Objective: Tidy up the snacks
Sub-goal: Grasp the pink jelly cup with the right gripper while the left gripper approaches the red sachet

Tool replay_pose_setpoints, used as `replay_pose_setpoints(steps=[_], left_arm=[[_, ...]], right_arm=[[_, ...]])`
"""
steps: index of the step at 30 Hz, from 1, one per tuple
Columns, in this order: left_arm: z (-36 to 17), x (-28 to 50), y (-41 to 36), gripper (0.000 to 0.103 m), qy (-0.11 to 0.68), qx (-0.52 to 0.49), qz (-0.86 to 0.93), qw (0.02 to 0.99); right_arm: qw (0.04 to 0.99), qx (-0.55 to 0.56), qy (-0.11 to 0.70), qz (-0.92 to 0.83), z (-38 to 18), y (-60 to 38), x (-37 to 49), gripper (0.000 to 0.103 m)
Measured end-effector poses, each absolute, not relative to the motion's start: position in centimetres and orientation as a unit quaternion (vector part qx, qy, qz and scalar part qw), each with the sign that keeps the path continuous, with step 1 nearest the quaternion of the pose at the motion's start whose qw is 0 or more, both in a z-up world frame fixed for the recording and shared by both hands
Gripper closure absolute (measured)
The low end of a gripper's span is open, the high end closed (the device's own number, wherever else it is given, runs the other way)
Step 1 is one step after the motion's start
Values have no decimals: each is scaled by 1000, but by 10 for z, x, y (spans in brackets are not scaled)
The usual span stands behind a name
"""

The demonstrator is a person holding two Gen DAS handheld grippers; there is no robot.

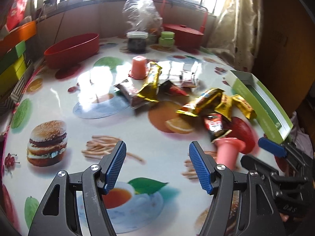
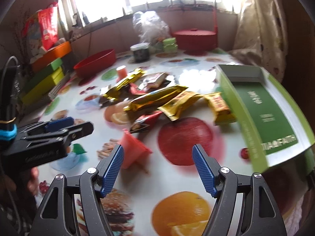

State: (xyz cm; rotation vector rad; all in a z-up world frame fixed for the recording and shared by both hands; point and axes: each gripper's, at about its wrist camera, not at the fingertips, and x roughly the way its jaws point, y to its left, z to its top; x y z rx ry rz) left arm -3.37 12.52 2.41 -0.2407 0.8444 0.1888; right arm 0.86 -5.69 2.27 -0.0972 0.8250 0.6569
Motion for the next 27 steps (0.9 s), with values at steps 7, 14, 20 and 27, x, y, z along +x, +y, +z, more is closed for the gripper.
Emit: replay_pose_setpoints(steps=[7, 14, 20, 27], left_arm=[[20, -31, 131, 36, 413, -123, 99, 897], [17, -29, 129, 36, 419, -128, 90, 894], [17, -23, 125, 36, 421, -134, 71, 894], [19, -12, 116, 36, 421, -141, 43, 895]], right_arm=[[832, -39, 423, 357, 13, -35, 15, 44], [817, -37, 442, 369, 6, -24, 24, 50], [821, -28, 441, 361, 5, -32, 27, 54], [827, -26, 436, 353, 7, -42, 28, 57]])
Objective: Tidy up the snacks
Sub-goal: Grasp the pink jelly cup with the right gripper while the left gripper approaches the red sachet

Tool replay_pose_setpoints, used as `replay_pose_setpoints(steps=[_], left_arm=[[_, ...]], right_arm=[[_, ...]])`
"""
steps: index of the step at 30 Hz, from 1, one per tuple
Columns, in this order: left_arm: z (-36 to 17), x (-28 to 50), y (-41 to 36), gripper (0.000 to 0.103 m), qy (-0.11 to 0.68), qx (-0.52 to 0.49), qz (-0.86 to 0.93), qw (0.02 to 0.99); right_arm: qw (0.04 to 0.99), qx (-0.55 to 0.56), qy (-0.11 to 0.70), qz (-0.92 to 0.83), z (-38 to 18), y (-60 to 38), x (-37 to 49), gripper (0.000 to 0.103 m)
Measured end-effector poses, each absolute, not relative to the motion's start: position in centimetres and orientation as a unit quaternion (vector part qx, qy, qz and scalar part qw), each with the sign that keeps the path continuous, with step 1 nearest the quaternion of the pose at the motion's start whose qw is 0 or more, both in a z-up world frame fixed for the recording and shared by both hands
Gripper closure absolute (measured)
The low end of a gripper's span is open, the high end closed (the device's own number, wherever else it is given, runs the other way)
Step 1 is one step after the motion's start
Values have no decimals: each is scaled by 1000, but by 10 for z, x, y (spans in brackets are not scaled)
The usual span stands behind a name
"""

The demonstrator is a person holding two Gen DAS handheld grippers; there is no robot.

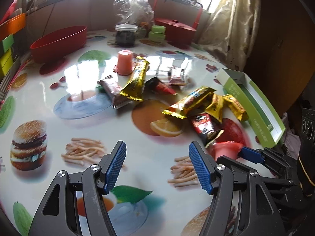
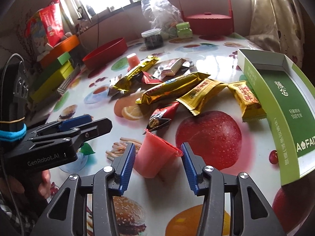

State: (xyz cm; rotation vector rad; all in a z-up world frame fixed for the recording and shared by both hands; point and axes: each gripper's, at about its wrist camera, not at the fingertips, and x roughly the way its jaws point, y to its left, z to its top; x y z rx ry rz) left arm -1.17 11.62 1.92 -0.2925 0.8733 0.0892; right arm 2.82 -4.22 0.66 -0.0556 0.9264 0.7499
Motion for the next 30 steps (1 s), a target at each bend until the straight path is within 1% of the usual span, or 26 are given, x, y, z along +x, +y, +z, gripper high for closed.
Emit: replay_pose_setpoints(steps=[4, 12, 13, 14, 16, 19, 26, 28, 29, 30], left_arm=[[21, -6, 113, 36, 422, -148, 29, 894], [28, 8, 100, 36, 417, -159, -5, 895], [28, 9, 99, 36, 417, -158, -8, 895], [29, 10, 97, 36, 417, -157, -10, 895], [28, 11, 95, 36, 420, -153, -11, 895], [27, 12, 94, 36, 423, -152, -12, 893], [22, 20, 88, 36, 433, -148, -21, 889], [20, 22, 84, 36, 437, -145, -26, 887], [19, 24, 82, 36, 439, -143, -27, 887], [19, 25, 80, 36, 439, -140, -28, 887]], right_arm=[[833, -28, 430, 348, 9, -50, 27, 60], [841, -32, 422, 336, 9, -62, 28, 60], [845, -37, 421, 329, 9, -64, 28, 59], [849, -39, 418, 320, 10, -65, 28, 56], [853, -42, 420, 306, 9, -67, 27, 52], [856, -41, 428, 288, 9, -73, 26, 49], [863, -42, 434, 256, 8, -84, 24, 49], [861, -42, 438, 256, 7, -84, 25, 52], [859, -44, 440, 258, 6, -83, 25, 56], [858, -45, 441, 260, 5, -81, 25, 59]])
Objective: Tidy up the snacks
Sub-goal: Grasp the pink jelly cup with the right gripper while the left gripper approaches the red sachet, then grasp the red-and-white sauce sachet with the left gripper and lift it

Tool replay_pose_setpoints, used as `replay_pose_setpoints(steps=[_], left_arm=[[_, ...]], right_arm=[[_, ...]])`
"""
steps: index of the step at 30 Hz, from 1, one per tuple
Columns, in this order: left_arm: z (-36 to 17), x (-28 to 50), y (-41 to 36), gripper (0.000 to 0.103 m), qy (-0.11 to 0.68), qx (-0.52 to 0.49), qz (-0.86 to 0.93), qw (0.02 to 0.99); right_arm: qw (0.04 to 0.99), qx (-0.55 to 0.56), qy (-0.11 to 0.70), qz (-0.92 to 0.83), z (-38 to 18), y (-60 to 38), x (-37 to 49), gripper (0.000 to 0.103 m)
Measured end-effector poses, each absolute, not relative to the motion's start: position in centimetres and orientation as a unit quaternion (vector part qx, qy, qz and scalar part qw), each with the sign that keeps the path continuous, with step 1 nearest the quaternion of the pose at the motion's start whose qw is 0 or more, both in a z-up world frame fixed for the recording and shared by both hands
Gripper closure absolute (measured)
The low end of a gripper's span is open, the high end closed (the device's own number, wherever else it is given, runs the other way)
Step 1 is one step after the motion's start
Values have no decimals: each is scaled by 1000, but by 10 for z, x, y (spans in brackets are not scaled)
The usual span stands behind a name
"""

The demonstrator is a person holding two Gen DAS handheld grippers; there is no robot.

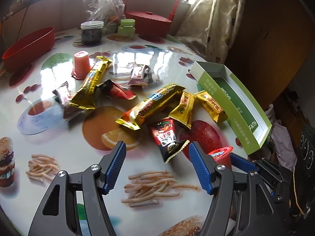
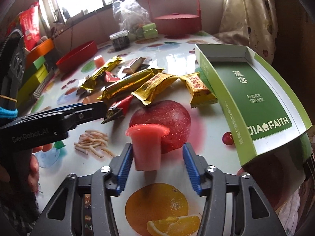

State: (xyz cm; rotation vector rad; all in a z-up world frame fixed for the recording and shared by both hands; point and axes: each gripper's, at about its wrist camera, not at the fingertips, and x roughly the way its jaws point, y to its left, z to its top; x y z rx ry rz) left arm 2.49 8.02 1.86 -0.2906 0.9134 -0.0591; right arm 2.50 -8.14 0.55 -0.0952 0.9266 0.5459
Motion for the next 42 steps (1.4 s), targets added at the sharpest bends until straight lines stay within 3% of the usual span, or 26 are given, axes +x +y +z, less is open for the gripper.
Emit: replay_pose_setpoints(steps=[2, 4, 16, 19, 27, 29, 33, 42], left_arm=[[18, 28, 77, 36, 440, -135, -32, 887], [16, 32, 76, 36, 443, -135, -37, 885], [6, 47, 72, 40, 449, -125, -24, 884], [6, 50, 73, 49, 447, -121, -18, 886], [5, 51, 79, 58, 440, -128, -18, 889], [4, 52, 81, 66, 438, -128, -16, 890], [5, 51, 82, 72, 436, -127, -18, 891], [8, 42, 79, 73, 430, -116, -19, 895]], right_arm=[[855, -50, 443, 264, 4, -79, 26, 71], [855, -55, 444, 263, 3, -78, 27, 76], [852, -58, 443, 272, 4, -80, 37, 76], [851, -57, 443, 277, 4, -79, 38, 76], [838, -70, 446, 307, 6, -79, 51, 76], [834, -67, 449, 313, 6, -79, 55, 76], [830, -71, 450, 321, 5, -79, 56, 76], [837, -58, 443, 317, 7, -82, 52, 76]])
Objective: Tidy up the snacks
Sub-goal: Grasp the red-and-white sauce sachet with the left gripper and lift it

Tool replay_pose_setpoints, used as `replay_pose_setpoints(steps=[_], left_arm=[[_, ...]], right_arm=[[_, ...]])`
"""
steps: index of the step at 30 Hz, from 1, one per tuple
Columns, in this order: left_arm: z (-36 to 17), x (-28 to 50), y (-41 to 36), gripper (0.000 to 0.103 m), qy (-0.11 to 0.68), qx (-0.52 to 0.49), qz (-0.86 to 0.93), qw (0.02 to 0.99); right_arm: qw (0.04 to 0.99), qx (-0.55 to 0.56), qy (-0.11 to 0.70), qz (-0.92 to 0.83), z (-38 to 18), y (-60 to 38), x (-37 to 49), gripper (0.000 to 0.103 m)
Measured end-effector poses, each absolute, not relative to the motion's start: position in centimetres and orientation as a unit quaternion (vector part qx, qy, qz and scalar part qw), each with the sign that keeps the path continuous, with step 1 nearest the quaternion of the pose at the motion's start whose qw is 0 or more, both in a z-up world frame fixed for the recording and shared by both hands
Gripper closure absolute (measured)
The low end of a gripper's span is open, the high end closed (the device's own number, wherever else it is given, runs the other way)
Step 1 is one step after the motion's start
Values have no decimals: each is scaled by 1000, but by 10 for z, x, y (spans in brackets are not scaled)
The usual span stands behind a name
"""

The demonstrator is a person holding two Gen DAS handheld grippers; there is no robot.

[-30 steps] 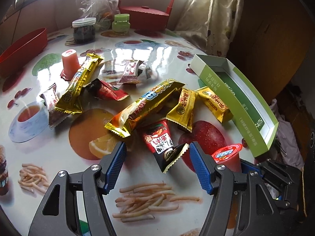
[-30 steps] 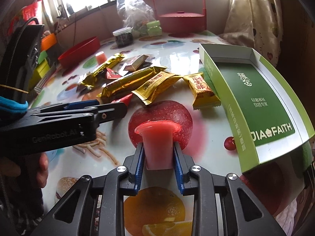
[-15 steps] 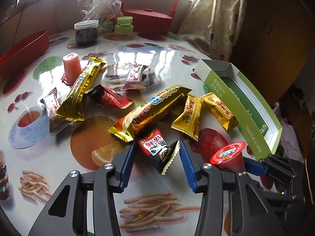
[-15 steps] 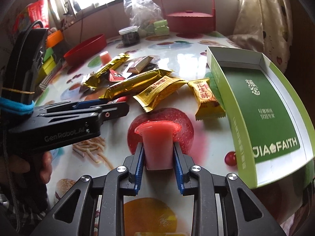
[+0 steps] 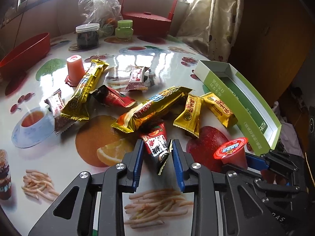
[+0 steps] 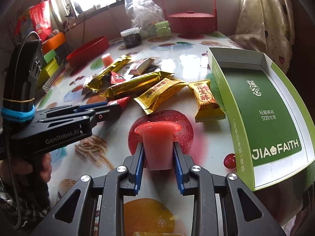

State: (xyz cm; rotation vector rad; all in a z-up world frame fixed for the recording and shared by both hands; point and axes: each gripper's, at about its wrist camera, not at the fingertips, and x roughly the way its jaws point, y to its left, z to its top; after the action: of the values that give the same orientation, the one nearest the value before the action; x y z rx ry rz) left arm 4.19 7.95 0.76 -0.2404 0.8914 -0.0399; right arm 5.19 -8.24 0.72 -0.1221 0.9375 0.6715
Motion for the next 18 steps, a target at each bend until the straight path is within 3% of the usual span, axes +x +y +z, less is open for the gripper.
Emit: replay_pose_setpoints(steps=[18], left_arm=[[47, 32, 59, 73, 390, -103, -47, 914]], right_arm=[[862, -30, 408, 300, 34, -101, 52, 76]])
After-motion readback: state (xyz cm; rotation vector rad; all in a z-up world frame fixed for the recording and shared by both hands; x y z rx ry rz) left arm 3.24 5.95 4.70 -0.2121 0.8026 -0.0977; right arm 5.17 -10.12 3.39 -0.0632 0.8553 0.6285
